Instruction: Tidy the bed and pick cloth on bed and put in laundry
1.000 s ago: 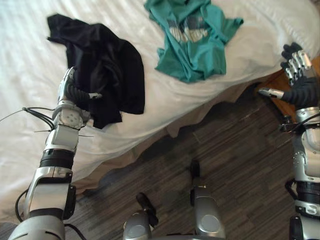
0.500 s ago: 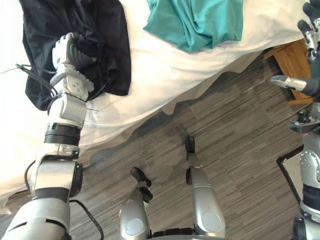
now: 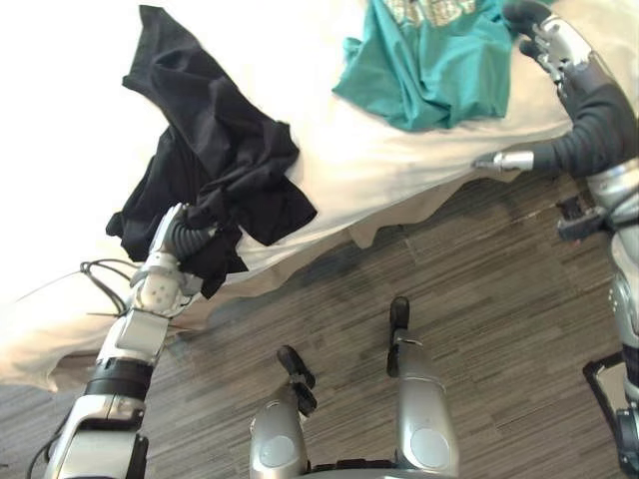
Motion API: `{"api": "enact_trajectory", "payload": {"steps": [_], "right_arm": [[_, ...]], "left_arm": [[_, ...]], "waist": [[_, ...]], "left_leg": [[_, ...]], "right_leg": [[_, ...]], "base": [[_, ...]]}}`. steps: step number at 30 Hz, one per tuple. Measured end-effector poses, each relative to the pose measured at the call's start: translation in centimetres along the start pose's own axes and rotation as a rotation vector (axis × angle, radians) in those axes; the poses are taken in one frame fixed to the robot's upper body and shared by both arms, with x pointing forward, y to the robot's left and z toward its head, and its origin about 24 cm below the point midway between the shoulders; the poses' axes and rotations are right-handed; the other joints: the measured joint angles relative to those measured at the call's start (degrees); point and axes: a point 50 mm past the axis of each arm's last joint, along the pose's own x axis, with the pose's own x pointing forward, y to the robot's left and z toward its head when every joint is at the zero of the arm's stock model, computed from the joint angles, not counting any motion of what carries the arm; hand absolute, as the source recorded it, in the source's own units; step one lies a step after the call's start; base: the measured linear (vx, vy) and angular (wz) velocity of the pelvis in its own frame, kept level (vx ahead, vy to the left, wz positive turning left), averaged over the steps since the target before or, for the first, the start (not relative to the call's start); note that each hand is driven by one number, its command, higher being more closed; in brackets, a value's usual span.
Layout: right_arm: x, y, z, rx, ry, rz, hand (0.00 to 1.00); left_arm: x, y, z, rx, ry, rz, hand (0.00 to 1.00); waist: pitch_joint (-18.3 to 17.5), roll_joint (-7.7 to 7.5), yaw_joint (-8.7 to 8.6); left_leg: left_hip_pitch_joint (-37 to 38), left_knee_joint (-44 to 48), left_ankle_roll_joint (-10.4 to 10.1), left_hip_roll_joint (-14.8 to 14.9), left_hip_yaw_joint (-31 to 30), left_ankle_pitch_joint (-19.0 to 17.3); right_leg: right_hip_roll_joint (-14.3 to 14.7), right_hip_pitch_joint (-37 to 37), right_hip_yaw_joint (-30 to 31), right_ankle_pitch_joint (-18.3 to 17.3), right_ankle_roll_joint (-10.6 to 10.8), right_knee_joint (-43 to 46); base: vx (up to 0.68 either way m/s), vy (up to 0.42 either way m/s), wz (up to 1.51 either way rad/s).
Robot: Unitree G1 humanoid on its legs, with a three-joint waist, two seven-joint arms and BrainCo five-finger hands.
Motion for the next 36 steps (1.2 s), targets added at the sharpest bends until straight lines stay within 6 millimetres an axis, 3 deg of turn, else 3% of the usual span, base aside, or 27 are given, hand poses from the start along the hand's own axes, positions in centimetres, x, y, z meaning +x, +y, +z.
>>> {"api": "enact_trajectory", "payload": {"steps": [3,6,9,16,17,24,26,28,34,36], "right_arm": [[1.1,-1.5,-3.0,-0.021,0.186,-0.05,0.0],[3.1,-2.7,-4.6,-0.093,0.326,-0.069,0.0],[4.7,-3.5,-5.1,-0.194,0.414,-0.067,0.0],[6.9,-5.4,-3.6,-0.434,0.469,-0.148,0.0],[7.0,-5.6,-3.5,-0.464,0.482,-0.148,1.0],[6.3,-7.6,-3.8,-0.506,0.594,-0.148,1.0],[5.6,-8.4,-4.5,-0.456,0.622,-0.16,1.0],[4.6,-8.6,-5.9,-0.295,0.627,-0.196,1.0],[-0.8,-6.1,-11.1,0.05,0.61,-0.298,1.0],[-2.9,-4.1,-12.4,0.187,0.582,-0.345,1.0]], "left_arm": [[0.2,2.8,-0.2,0.017,0.004,0.065,1.0],[1.2,5.1,1.0,0.05,-0.037,0.108,1.0],[2.7,6.8,3.0,0.035,-0.103,0.158,1.0],[3.7,9.4,6.5,0.01,-0.226,0.228,1.0],[3.6,9.5,6.9,-0.01,-0.246,0.235,1.0],[2.2,9.7,9.0,0.002,-0.37,0.232,1.0],[1.5,9.6,9.1,0.007,-0.39,0.234,1.0],[1.1,9.4,8.4,0.004,-0.375,0.225,1.0],[-1.7,8.4,7.0,-0.04,-0.359,0.235,1.0],[-3.0,7.3,6.3,-0.043,-0.336,0.228,1.0]], "waist": [[0.0,-0.01,1.79],[-0.1,-0.11,4.07],[-0.1,-0.15,6.34],[-0.1,-0.19,8.19],[-0.1,-0.19,8.58],[-0.1,-0.19,9.3],[-0.1,-0.19,9.3],[0.0,-0.2,9.32],[0.1,-0.75,8.67],[0.4,-1.25,7.51]], "left_leg": [[-3.1,-0.1,0.2,0.3,-3.1,1.2],[-5.7,-1.2,0.5,0.2,-5.0,3.1],[-8.8,-2.2,0.7,0.2,-7.1,4.9],[-13.7,-7.1,1.3,-1.1,-8.4,9.4],[-13.7,-7.9,1.4,-1.2,-8.3,10.0],[-14.5,-8.2,1.3,-1.5,-8.7,10.4],[-14.3,-8.6,1.4,-1.8,-8.8,10.6],[-12.6,-9.6,1.4,-1.8,-9.0,10.9],[-7.2,-11.1,1.3,-2.1,-8.9,10.8],[-5.4,-11.1,1.0,-2.0,-8.5,10.5]], "right_leg": [[0.1,0.6,-2.9,1.9,-0.7,-3.0],[0.5,0.6,-4.8,4.4,-1.1,-6.7],[0.9,0.1,-6.7,6.4,-1.8,-9.7],[0.4,-5.3,-8.0,8.5,-2.4,-11.0],[0.4,-5.6,-8.1,8.6,-2.5,-11.0],[0.1,-6.3,-8.5,8.6,-2.5,-10.9],[-0.2,-6.0,-8.8,8.6,-2.5,-10.7],[-0.2,-4.6,-9.1,8.6,-2.5,-10.7],[0.2,1.0,-8.7,8.2,-2.0,-12.9],[0.5,2.9,-8.4,8.3,-1.9,-13.7]], "base": [[-0.05,0.007,0.4],[-0.05,0.033,0.28],[-0.04,0.016,0.31],[-0.05,0.018,0.13],[-0.04,0.004,0.01],[-0.01,0.004,0.04],[0.02,0.018,0.1],[0.05,0.015,0.07],[0.06,0.006,0.0],[0.02,0.005,-0.08]]}}
